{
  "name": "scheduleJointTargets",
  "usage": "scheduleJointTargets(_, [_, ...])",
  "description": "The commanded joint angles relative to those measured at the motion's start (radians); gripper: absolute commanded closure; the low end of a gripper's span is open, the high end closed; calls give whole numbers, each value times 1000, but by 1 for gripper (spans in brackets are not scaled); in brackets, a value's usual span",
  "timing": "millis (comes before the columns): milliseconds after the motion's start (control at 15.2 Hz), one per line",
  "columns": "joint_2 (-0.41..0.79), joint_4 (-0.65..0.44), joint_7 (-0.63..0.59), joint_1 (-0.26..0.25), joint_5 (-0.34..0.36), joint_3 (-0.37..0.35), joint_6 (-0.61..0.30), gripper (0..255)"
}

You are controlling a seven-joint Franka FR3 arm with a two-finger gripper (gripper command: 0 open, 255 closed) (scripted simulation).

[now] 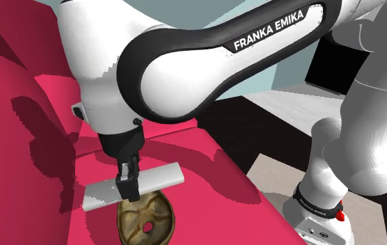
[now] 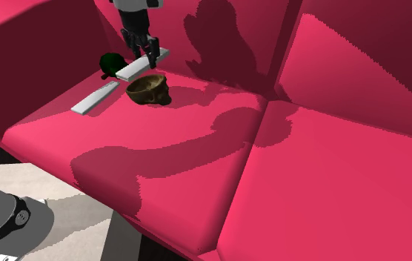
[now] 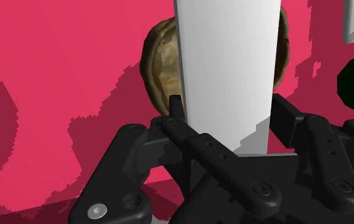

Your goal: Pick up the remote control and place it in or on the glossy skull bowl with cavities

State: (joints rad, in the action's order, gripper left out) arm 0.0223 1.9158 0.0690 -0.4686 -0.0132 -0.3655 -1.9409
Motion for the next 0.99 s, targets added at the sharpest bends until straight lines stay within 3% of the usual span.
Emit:
scheduleJointTargets(0, [8,18,-3,-1,3,-1,-26,255])
scheduleJointTargets(462, [35,83,-9,-3,14,-1,-116,255])
scheduleJointTargets(924, [37,86,-10,-3,14,-1,-122,255])
